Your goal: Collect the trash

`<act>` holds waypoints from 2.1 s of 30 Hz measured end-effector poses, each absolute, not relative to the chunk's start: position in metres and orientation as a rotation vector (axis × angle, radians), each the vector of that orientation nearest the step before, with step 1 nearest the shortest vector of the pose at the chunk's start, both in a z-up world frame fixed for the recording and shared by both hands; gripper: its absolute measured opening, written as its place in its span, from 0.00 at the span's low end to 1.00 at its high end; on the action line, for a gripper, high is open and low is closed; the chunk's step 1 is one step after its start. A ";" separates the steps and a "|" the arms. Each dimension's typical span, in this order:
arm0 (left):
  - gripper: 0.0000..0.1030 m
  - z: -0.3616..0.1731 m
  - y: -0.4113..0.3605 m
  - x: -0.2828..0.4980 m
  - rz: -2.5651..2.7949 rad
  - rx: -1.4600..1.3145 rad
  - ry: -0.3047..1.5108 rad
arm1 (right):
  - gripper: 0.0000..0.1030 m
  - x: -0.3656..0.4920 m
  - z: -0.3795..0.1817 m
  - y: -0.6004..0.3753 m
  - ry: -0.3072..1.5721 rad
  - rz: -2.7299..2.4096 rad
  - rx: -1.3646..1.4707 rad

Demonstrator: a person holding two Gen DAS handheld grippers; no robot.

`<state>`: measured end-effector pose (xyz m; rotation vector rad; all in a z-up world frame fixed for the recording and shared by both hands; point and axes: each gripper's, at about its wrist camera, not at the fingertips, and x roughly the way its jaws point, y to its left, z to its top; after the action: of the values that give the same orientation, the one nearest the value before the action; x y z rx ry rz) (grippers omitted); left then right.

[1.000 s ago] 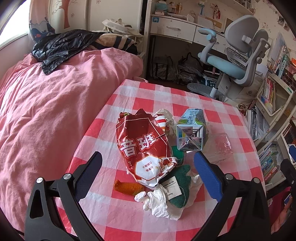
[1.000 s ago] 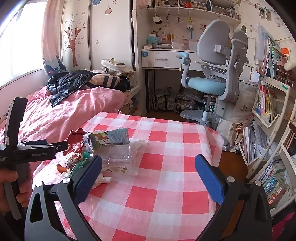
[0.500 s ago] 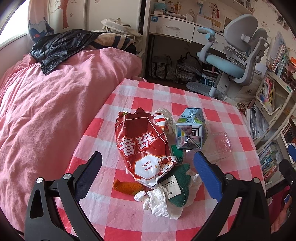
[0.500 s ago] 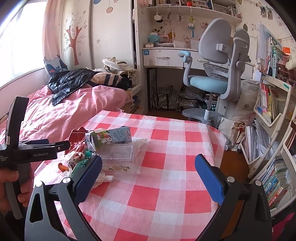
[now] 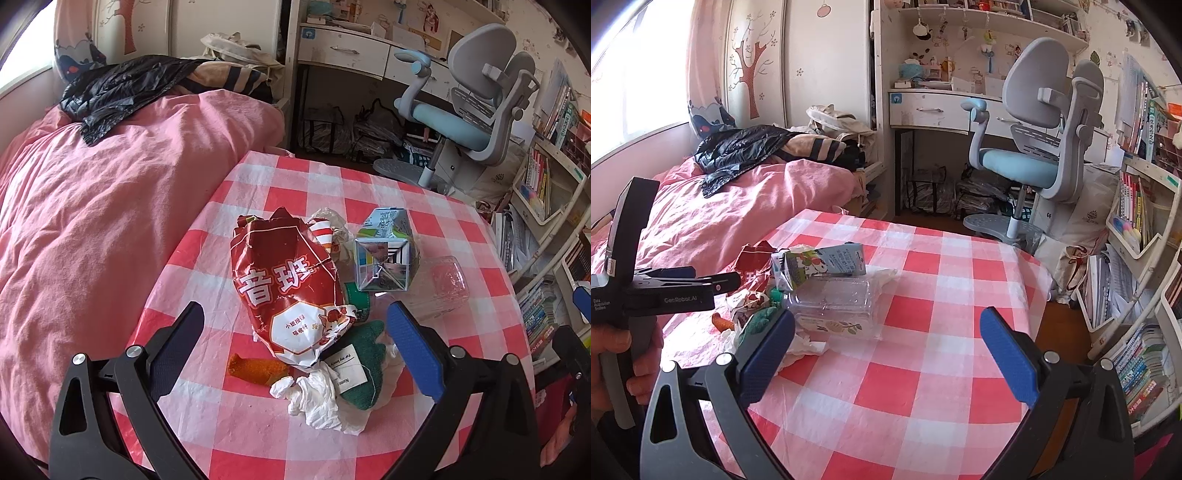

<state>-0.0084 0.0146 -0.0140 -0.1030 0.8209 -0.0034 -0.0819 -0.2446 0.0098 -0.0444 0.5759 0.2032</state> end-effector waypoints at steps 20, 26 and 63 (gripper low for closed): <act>0.93 -0.023 0.083 0.001 0.107 -0.253 0.869 | 0.94 -0.074 -0.014 -0.199 0.683 0.350 -0.137; 0.93 -0.028 0.094 0.002 0.110 -0.266 0.880 | 0.94 -0.073 -0.030 -0.170 0.741 0.419 -0.203; 0.12 -0.012 0.101 0.009 -0.162 -0.555 0.765 | 0.11 -0.059 -0.057 -0.173 0.905 0.575 -0.207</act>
<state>0.0088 0.1007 -0.0117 -0.5545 0.7651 -0.1625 -0.0590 -0.1730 -0.0566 -0.2068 0.9048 0.5745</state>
